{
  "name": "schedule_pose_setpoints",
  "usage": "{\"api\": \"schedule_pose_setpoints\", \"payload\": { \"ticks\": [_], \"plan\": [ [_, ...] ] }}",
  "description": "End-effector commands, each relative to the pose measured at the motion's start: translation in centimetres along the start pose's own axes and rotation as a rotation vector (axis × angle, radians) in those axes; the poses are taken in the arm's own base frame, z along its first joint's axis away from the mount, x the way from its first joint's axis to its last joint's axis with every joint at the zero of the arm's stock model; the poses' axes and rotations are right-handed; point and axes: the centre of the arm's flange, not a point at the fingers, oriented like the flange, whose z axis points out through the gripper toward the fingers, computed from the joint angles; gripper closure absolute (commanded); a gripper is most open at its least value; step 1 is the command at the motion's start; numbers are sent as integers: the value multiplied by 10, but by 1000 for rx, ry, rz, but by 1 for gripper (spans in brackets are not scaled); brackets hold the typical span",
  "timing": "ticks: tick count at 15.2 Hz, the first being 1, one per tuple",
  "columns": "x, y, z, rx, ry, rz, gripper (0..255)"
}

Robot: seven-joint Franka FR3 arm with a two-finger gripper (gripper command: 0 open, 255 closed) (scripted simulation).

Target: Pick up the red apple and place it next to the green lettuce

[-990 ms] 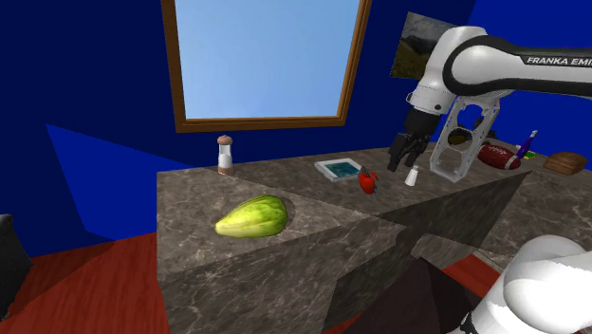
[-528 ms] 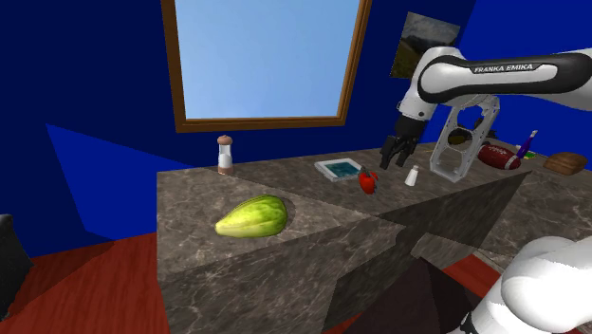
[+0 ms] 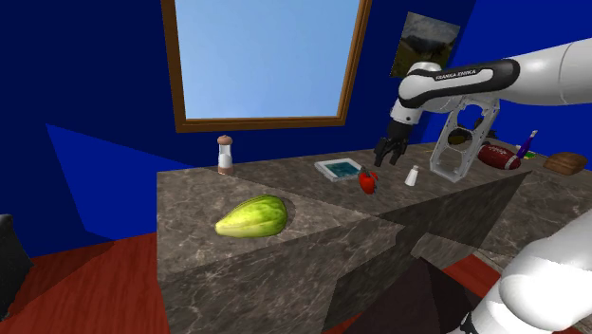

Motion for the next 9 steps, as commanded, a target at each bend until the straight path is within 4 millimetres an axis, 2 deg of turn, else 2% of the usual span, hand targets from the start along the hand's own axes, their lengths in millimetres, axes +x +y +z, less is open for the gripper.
{"api": "schedule_pose_setpoints", "payload": {
  "ticks": [1,9],
  "plan": [
    [17,19,9,1,-4,8,0],
    [82,99,44,10,-19,42,0]
  ]
}}
